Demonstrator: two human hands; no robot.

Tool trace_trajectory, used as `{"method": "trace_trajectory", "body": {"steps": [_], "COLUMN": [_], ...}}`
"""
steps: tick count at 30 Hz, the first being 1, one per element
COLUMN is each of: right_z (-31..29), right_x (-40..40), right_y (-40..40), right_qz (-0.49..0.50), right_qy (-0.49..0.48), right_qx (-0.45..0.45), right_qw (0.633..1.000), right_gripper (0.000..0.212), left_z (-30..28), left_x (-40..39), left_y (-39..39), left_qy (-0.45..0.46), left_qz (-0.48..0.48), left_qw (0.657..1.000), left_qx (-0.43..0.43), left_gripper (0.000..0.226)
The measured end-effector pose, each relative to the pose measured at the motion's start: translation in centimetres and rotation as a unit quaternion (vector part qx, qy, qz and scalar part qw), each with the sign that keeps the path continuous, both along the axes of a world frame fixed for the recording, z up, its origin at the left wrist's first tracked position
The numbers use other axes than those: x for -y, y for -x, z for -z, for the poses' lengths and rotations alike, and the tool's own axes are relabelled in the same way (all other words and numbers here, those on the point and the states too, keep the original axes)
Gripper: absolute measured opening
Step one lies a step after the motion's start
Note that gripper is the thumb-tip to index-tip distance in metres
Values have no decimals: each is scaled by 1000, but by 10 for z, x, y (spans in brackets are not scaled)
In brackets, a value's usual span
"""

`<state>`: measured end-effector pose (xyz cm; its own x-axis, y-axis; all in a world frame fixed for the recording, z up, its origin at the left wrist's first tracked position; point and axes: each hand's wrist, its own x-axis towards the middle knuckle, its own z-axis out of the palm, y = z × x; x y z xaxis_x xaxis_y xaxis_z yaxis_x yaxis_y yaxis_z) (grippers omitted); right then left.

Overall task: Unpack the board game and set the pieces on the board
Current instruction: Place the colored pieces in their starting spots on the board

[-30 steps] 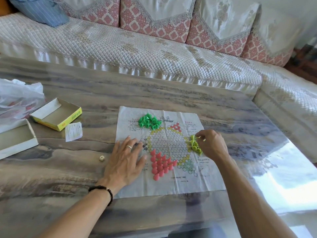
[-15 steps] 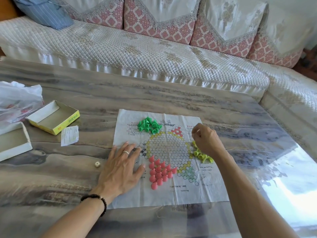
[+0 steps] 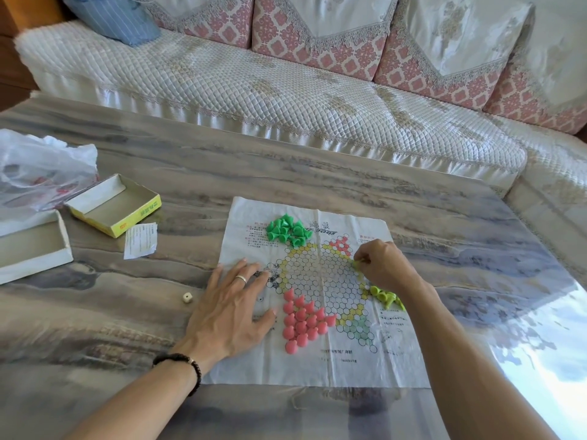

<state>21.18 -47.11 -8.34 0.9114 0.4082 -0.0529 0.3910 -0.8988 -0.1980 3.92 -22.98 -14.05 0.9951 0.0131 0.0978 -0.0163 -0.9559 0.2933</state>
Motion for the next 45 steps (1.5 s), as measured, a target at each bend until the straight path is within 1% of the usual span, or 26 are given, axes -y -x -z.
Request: {"method": "trace_trajectory", "body": {"steps": [5,10,13,16,20,23,27,30,32,36,38,40,43,45], "right_z": [3,-1,-10,-22,-26,-18,-10,-7,-6,-7,-8,-10,-15,-17], "right_x": [-1,0,9,24,34,38,38,37,38,40,40,40,34,29], "right_y": [-5,-4,-1,4,19,27,33,33,31,33,34,34,31,28], "right_qz": [-13,-22,7,25,-2,-5,-12,-17,-22,-21,-30,-28,14,38], "right_qy": [4,11,-13,-26,6,24,42,47,50,50,32,-33,-137,-158], "right_qx": [-2,-7,5,23,-13,-28,-30,-31,-34,-38,-38,-40,-38,-30], "right_qw": [1000,1000,1000,999,1000,999,999,998,998,998,998,998,990,986], "right_gripper": [14,18,25,20,27,30,29,28,28,20,12,10,9,8], "left_z": [-2,-4,-4,-4,-3,-5,-7,-7,-7,-4,-2,-1,2,4], "left_x": [2,2,2,1,0,0,-2,-5,-6,-9,-12,-15,-20,-23], "left_y": [1,3,2,1,1,0,-1,0,0,1,3,5,10,14], "left_qy": [7,-8,-14,-21,0,-2,-10,-2,4,14,38,58,63,59], "left_qz": [-5,-6,-5,-2,2,3,11,19,22,29,34,34,29,23], "left_qw": [1000,1000,999,999,1000,999,997,997,997,998,998,997,998,998], "left_qx": [-3,-20,-30,-36,-24,-45,-77,-76,-74,-60,-44,-26,-4,11], "left_gripper": [75,79,81,81,83,83,80,83,89,92,91,88,84,83]}}
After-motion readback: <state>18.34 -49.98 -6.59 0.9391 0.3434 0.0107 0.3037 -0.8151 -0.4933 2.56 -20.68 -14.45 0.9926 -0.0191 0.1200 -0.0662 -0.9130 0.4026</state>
